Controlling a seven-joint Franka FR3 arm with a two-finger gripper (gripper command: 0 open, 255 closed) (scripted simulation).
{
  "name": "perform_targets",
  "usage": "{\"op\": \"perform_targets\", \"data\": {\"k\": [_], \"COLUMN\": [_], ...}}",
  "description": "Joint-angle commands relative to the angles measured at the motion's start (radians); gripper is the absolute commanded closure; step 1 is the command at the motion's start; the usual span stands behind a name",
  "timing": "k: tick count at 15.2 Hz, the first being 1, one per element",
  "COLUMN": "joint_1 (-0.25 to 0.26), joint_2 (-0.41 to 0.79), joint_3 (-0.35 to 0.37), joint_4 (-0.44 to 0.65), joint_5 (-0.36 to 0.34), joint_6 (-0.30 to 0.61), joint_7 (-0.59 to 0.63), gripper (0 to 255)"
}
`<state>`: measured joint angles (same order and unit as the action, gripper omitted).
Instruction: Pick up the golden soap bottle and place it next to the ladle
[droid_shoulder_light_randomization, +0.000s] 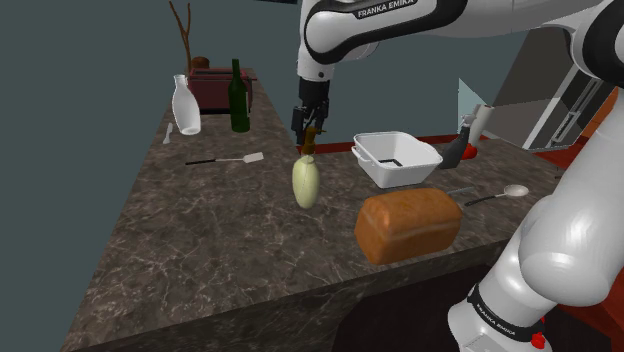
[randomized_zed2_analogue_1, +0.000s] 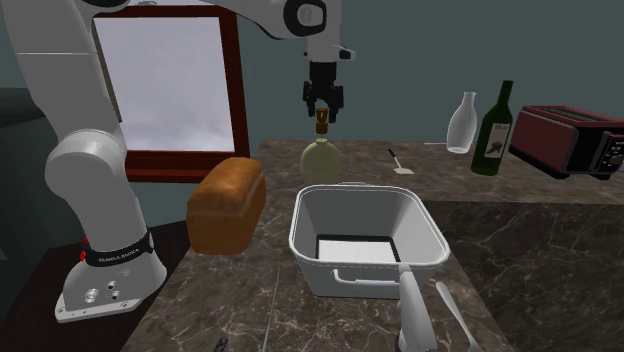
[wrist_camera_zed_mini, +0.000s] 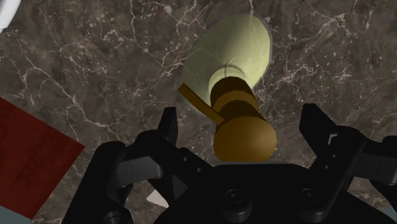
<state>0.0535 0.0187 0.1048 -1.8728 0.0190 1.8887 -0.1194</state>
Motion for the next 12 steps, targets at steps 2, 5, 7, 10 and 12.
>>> {"op": "perform_targets", "data": {"k": [2, 5, 7, 10, 12], "joint_1": [0.0, 0.0, 0.0, 0.0, 0.0], "joint_2": [0.0, 0.0, 0.0, 0.0, 0.0], "joint_3": [0.0, 0.0, 0.0, 0.0, 0.0], "joint_4": [0.0, 0.0, 0.0, 0.0, 0.0], "joint_5": [0.0, 0.0, 0.0, 0.0, 0.0], "joint_6": [0.001, 0.001, 0.001, 0.001, 0.001], "joint_7": [0.0, 0.0, 0.0, 0.0, 0.0], "gripper": [0, 255, 255, 255, 255]}}
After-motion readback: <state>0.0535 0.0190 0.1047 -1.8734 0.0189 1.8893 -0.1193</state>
